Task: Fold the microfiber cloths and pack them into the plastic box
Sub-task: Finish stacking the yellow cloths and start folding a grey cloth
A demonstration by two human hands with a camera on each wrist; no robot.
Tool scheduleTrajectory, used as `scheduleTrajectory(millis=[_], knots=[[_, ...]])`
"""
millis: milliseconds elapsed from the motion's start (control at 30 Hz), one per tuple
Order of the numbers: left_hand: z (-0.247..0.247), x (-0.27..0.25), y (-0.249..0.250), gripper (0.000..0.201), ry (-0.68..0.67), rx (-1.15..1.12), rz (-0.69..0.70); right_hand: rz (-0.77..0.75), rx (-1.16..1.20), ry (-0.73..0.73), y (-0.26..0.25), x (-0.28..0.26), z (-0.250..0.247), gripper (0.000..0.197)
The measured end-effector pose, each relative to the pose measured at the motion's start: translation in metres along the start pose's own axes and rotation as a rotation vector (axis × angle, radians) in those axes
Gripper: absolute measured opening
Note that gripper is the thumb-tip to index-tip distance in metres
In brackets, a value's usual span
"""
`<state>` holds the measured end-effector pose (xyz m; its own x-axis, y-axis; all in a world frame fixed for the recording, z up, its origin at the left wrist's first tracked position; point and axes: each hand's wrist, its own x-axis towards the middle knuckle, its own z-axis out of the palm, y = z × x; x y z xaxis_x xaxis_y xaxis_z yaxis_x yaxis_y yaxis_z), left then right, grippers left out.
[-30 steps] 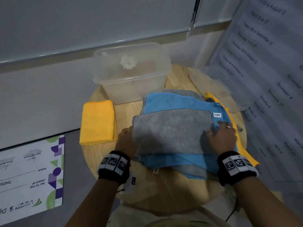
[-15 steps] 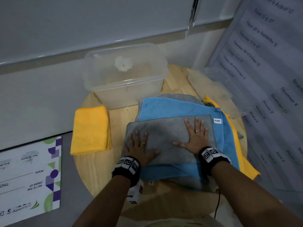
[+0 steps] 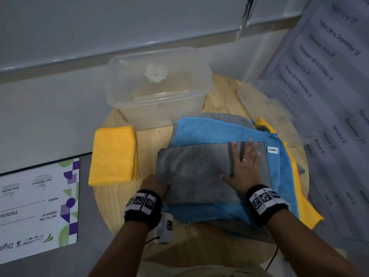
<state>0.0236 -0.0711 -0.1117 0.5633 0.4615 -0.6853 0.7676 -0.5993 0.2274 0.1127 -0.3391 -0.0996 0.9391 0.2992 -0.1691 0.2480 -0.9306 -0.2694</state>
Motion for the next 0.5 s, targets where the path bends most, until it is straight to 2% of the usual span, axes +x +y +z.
scheduleTrajectory(millis=[67,133,167,233,367,500], knots=[[-0.004,-0.006,-0.004,0.061,0.059,-0.029,0.041,-0.233,-0.017,0.023,-0.019,-0.008,0.009,0.117],[-0.01,-0.015,-0.004,0.054,0.115,-0.03,0.119,-0.386,-0.015,-0.122,-0.036,-0.016,0.026,0.092],[-0.013,-0.017,-0.004,0.05,0.13,-0.021,0.155,-0.39,-0.003,-0.214,-0.042,-0.02,0.031,0.082],[-0.017,-0.021,-0.005,0.048,0.101,-0.036,0.181,-0.343,0.018,-0.281,-0.044,-0.024,0.041,0.075],[-0.024,-0.028,-0.013,0.063,0.0,-0.124,0.205,-0.295,-0.044,-0.394,-0.046,-0.022,0.033,0.088],[-0.025,-0.035,-0.018,0.058,0.089,-0.043,0.343,-0.21,-0.043,-0.475,-0.064,-0.017,0.01,0.071]])
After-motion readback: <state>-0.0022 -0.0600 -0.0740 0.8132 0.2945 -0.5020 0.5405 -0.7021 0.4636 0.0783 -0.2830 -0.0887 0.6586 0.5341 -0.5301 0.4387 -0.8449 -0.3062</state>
